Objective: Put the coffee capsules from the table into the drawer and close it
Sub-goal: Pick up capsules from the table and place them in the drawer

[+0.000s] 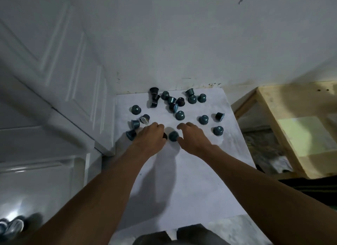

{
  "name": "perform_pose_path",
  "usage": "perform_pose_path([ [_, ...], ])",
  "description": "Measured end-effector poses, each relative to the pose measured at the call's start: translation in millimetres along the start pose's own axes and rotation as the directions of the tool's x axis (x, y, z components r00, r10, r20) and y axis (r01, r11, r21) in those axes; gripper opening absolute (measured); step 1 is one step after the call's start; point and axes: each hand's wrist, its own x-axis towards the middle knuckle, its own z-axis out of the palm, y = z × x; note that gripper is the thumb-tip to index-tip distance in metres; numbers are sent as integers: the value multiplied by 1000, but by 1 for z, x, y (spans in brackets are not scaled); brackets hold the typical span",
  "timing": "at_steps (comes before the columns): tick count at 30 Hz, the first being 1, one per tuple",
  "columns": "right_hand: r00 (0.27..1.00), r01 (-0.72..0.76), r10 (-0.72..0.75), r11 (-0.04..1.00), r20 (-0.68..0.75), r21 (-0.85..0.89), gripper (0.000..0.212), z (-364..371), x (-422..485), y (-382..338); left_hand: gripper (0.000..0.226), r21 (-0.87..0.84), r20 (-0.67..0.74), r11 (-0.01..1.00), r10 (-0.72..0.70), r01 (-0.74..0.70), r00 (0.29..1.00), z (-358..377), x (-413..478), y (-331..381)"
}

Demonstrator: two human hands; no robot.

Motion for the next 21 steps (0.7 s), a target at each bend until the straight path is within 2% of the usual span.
perform_pose_path([
  [4,995,49,-49,999,86,3,41,10,29,0,36,-85,27,994,-72,74,997,17,14,-5],
  [6,990,74,-73,997,122,-2,36,19,41,0,39,-96,40,992,-80,83,996,26,20,-8],
  [10,985,83,-83,997,152,4,21,29,54,1,31,-127,7,988,-86,86,996,37,26,-12],
  [16,989,69,-74,997,125,42,19,22,53,3,27,-196,-40,970,-152,142,988,35,23,-14],
  [18,995,45,-50,997,90,56,22,17,48,3,30,-233,-53,962,-155,139,986,30,20,-14],
  [21,999,30,-33,996,40,82,39,11,35,0,36,-342,-94,936,-125,86,988,19,13,-13],
])
